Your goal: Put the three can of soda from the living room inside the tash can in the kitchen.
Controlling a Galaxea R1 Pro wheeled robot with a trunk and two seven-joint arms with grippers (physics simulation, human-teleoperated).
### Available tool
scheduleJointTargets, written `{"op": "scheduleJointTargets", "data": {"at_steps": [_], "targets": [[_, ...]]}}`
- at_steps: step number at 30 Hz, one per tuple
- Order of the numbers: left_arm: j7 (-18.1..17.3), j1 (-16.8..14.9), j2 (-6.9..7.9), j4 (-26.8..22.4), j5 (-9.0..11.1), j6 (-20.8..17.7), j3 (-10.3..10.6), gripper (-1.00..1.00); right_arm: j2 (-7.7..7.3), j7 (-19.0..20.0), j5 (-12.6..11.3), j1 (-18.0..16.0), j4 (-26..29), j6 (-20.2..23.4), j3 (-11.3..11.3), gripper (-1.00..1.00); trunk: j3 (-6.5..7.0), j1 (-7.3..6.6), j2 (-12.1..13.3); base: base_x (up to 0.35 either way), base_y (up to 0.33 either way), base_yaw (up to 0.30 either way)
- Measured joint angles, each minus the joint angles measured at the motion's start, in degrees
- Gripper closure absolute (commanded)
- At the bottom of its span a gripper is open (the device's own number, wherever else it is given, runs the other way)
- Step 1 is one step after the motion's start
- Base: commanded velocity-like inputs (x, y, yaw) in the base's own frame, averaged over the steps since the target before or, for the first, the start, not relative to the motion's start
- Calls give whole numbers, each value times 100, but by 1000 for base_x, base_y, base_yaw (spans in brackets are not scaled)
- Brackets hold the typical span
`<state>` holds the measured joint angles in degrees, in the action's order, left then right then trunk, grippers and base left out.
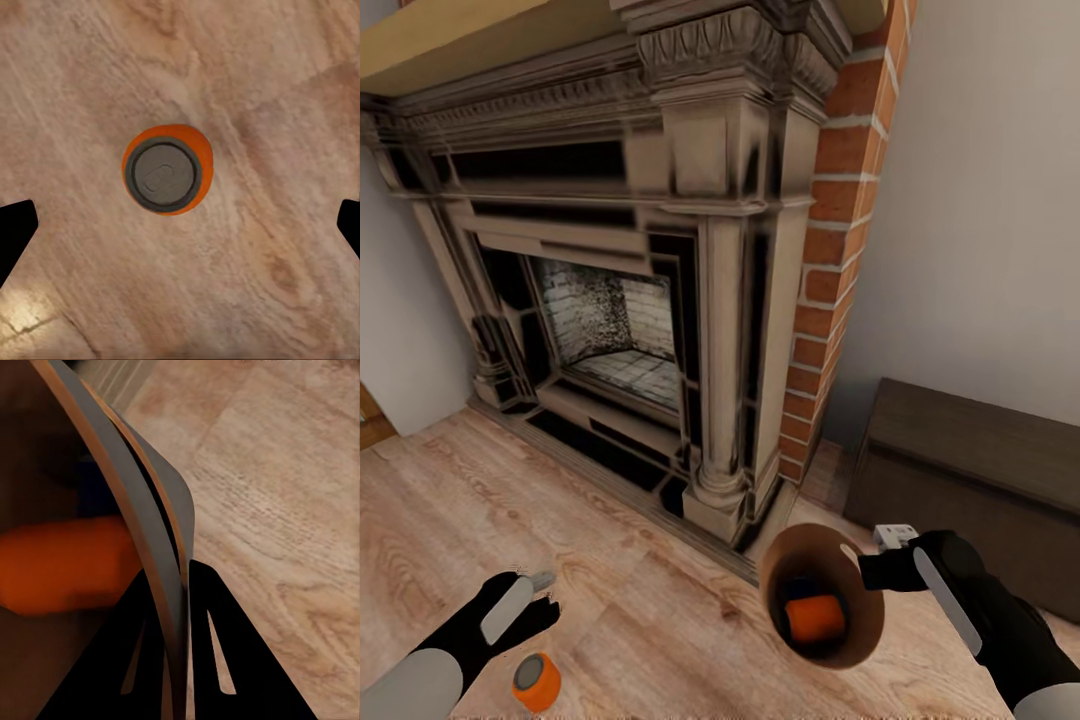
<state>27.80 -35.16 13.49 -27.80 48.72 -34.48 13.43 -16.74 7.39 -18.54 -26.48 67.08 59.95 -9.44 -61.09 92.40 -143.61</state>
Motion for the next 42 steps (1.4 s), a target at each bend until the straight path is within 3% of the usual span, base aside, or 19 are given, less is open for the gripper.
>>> {"op": "scheduleJointTargets", "data": {"at_steps": [2,3,4,7,8,12,16,18,21,27,32,37,42], "targets": [[-141,1,45,153,-12,25,4,-100,-46,1,-16,205,400,0,21,100,-45,5,-3,0,0,0],[-274,3,69,248,-23,52,7,-100,-232,7,-260,380,779,3,8,100,-67,7,-5,0,0,0],[-368,1,81,299,-30,70,12,-100,-461,7,-654,491,1026,1,-12,100,-88,9,-6,0,0,0],[-476,-31,96,344,-33,86,18,-100,-723,4,-1157,599,1235,0,-38,100,-155,18,-10,0,0,0],[-525,-44,96,348,-32,86,19,-100,-745,4,-1214,608,1254,1,-40,100,-177,21,-11,0,0,0],[-885,-81,98,353,-36,66,32,-100,-784,2,-1237,599,1288,-1,-31,100,-266,31,-16,0,0,0],[-958,-86,100,354,-37,54,42,-100,-827,5,-1309,585,1295,1,-19,100,-354,41,-22,0,0,0],[-970,-87,101,354,-37,37,44,-100,-959,7,-1419,580,1302,3,-22,100,-399,46,-24,0,0,0],[-969,-87,112,354,-41,26,43,-100,-1077,-3,-1326,567,1302,-4,-14,100,-465,54,-28,0,0,0],[-984,-270,324,355,-25,10,22,-100,-1192,6,-1781,542,1307,3,-21,100,-598,69,-36,0,0,0],[-988,-411,370,354,-35,2,27,-100,-1238,0,-1629,554,1323,-2,-20,100,-709,83,-43,0,0,0],[-1013,-482,375,354,-37,2,34,-100,-1251,5,-1746,571,1365,1,-25,100,-820,95,-50,0,0,0],[-1021,-497,376,354,-37,9,41,-100,-1258,2,-1677,571,1378,-1,-24,100,-930,108,-56,0,0,0]]}}
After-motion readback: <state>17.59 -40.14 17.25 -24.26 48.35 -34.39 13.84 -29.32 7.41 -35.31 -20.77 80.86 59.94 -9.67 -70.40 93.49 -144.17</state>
